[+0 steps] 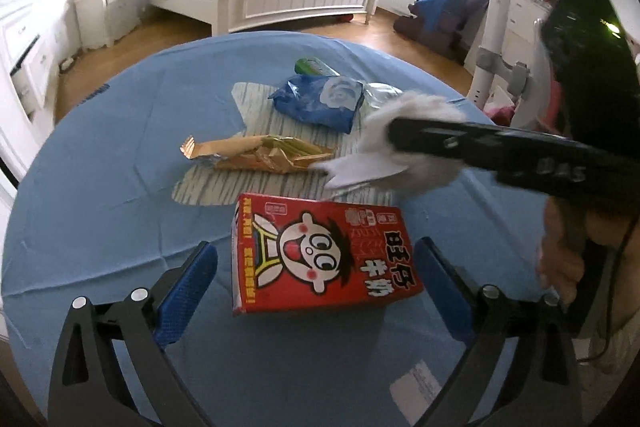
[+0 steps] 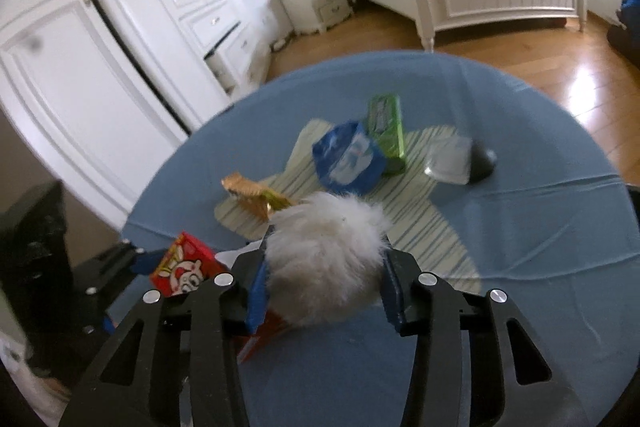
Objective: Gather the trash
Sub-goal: 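Grasp the red milk box with the left tool while the right tool grasps the white fluffy item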
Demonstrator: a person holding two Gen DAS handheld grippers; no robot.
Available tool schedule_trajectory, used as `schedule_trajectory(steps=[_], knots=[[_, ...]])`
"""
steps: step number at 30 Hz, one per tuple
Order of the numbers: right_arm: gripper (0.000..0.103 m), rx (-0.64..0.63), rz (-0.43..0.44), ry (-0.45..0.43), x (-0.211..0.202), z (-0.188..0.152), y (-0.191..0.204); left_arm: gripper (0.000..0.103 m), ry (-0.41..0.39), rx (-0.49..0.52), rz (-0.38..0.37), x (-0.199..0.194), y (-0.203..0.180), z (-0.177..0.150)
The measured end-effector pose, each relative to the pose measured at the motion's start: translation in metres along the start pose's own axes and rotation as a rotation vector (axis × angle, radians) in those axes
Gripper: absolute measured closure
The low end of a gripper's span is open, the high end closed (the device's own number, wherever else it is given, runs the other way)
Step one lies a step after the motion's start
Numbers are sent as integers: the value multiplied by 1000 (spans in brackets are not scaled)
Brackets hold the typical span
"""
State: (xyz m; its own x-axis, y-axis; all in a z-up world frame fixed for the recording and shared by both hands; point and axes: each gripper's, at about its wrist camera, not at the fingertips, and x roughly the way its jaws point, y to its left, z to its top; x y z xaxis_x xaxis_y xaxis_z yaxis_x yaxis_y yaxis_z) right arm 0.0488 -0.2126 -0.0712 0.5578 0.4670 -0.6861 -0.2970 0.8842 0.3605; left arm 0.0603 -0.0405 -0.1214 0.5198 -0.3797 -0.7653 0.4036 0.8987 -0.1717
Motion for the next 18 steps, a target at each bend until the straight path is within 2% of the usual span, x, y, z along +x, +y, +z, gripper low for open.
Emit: schedule_trajectory(steps=[3,6,9,10,14,16,18], knots=[[58,24,1,-46,-20,-3,-10,15,-8,7,-20,-4,-3,-3],[58,54,2,-93,-36,0,-19,21,-22,7,-10,-7,-4,-5],[58,81,-1,-129,-50,2,-31,38,-62,-23,-22,-16,2,-3],[58,89,-2,-138,-54,2,-34,40,-67,-28,-27,-17,3,-2],[58,119,-3,-155,-66,1,-48,37,-48,-19,0,-17,-3,0],[58,124,-8,-152,-68,-3,-53,15,-22,-5,28,-13,-12,1],[58,127,-9,-149,-67,-5,-55,10,-6,28,46,-8,-22,-1]])
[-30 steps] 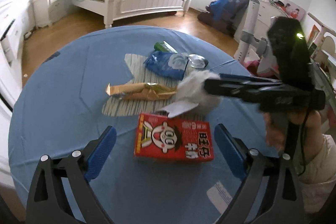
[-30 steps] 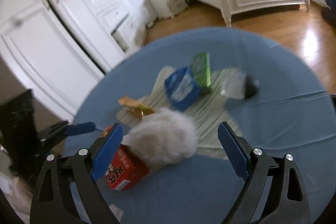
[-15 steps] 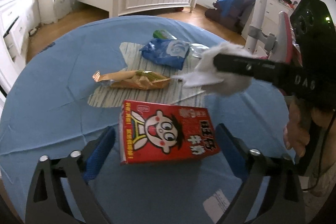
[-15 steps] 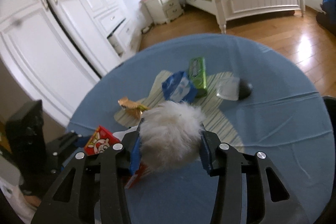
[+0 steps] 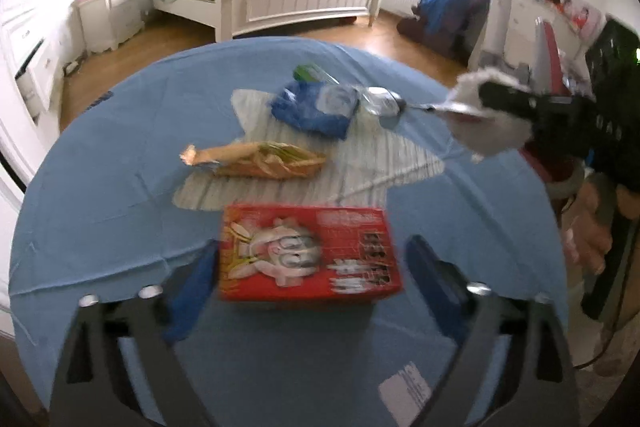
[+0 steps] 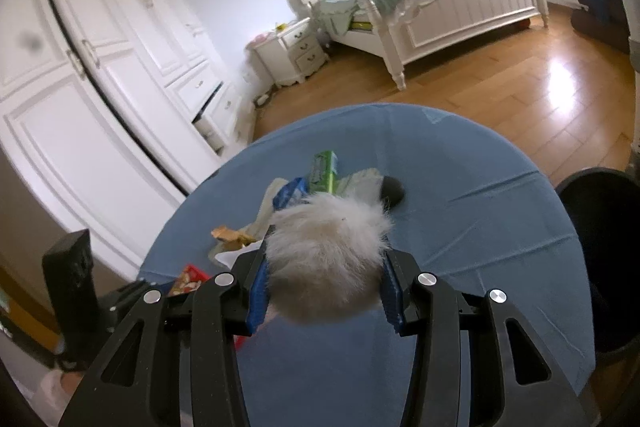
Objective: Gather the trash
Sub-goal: 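Grasp the red milk box with the left tool while the right tool grasps the white fluffy item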
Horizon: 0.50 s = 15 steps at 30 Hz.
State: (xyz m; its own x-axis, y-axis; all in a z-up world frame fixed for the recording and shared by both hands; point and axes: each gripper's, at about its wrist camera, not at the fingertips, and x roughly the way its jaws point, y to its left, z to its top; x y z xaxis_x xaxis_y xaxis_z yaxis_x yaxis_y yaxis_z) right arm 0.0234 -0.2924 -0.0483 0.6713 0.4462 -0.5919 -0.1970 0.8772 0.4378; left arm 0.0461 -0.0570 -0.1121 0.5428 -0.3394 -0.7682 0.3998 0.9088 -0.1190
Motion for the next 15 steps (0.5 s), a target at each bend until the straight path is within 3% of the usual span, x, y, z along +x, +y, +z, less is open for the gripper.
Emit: schedule_trajectory(steps=[7,11,15], knots=[[58,25,10,11,3,-7,-8,11,91,41,96,24,-12,-1],[58,32,7,0,3,-8,-12,14,21,-10,51,10,-3,2],[58,36,-21,-58,-12,-2,-20,14,-78,5,3,-14,-12,16]])
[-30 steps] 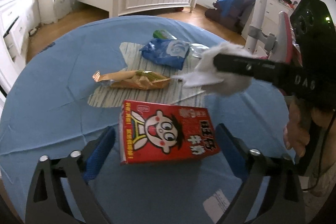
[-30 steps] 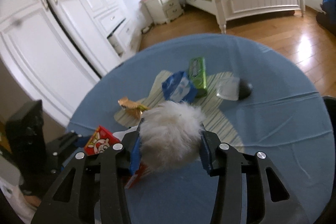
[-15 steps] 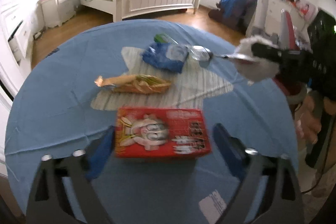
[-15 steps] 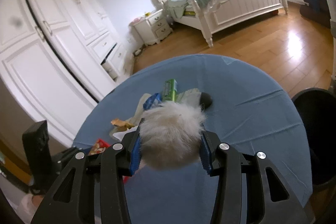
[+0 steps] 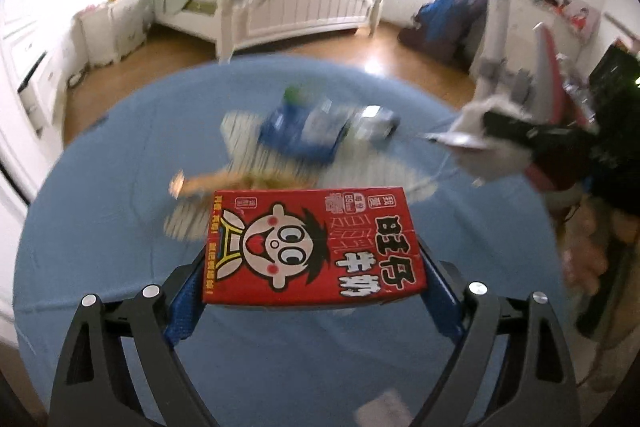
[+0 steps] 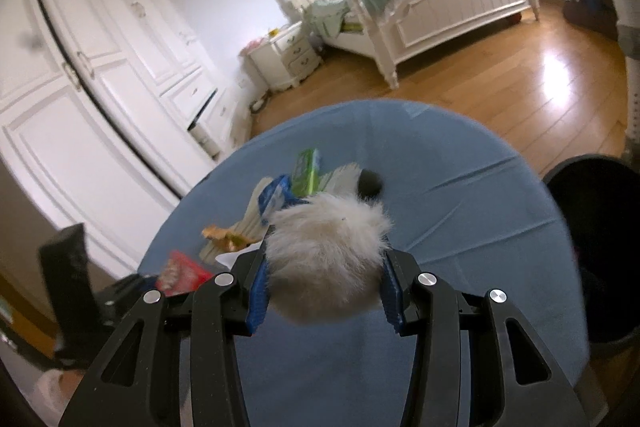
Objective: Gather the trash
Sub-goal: 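Grasp the red milk box with the left tool while the right tool grasps the white fluffy item, then carry both items over the black bin and open both tools to drop them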
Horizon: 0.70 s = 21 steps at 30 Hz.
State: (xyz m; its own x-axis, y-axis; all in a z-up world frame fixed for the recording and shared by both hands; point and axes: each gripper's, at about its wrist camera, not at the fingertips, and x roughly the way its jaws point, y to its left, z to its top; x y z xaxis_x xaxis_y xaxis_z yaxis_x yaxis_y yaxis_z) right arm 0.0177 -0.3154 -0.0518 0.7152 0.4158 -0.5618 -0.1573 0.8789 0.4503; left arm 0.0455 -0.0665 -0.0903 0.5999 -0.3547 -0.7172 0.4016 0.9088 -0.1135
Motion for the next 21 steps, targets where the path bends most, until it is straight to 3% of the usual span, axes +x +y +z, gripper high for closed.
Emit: schedule_trajectory(steps=[7,13,21], knots=[[58,-11,-150,-220,-67,30,-26,14,-139,56,-93,-22,-46,50],[58,-37,-338,-376,-126,48,-51,14,-188,89,-227,-6,-96,91],[58,-25,-525,-429,-156,51,-95,14,-184,104,-385,36,-158,120]])
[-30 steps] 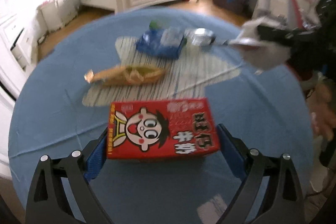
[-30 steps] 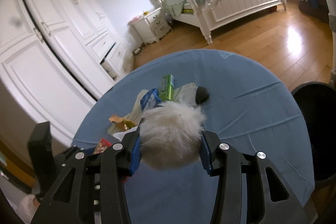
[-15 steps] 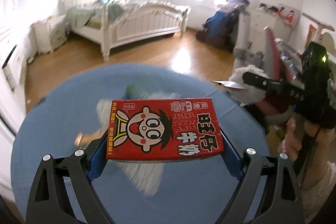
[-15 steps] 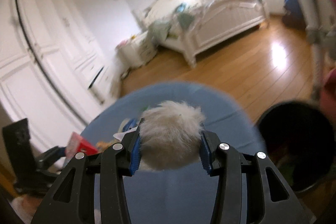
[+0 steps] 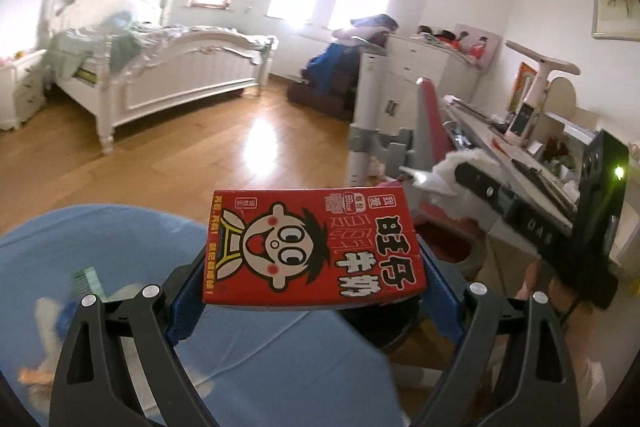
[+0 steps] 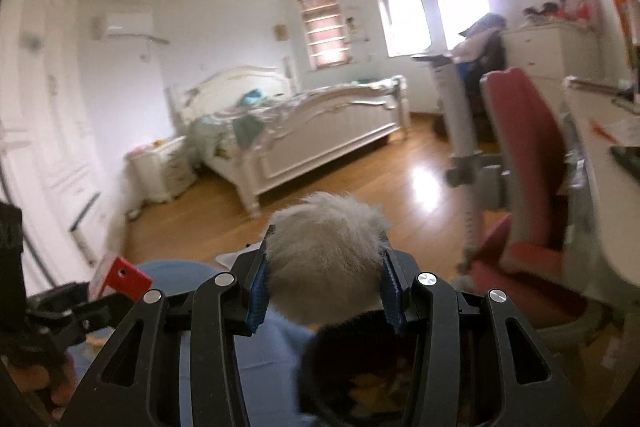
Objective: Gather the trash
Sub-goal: 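Carry both items over the black bin and open both tools to drop them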
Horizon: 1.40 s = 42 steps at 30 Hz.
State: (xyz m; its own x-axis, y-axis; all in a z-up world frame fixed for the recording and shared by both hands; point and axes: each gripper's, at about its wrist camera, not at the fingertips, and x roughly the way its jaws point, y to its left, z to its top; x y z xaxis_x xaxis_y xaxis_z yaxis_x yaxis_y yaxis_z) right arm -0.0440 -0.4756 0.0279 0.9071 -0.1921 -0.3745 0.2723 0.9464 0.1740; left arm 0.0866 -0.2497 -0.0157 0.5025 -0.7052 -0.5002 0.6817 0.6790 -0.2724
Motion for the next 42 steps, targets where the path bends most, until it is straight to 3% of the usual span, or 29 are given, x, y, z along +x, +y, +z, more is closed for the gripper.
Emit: schedule_trajectory(steps=[5,17,34,35,37,39,42], knots=[[57,-10,-56,16,13,-5,-19,14,40,4,-60,49,-15,10],[57,-49,-163,-28,32,15,-47,14,160,28,-169,114,-25,10],[55,-30,-194,37,77,20,-61,13,234,53,-196,166,-44,10],[51,-28,-194,40,79,21,-62,13,238,55,-195,169,-45,10],[31,-25,-199,38,82,22,-61,12,251,66,-200,173,-47,10],[25,-25,-203,24,83,23,-61,9,276,77,-199,176,-47,7],[25,-32,-200,9,80,25,-60,9,272,70,-200,174,-45,5]])
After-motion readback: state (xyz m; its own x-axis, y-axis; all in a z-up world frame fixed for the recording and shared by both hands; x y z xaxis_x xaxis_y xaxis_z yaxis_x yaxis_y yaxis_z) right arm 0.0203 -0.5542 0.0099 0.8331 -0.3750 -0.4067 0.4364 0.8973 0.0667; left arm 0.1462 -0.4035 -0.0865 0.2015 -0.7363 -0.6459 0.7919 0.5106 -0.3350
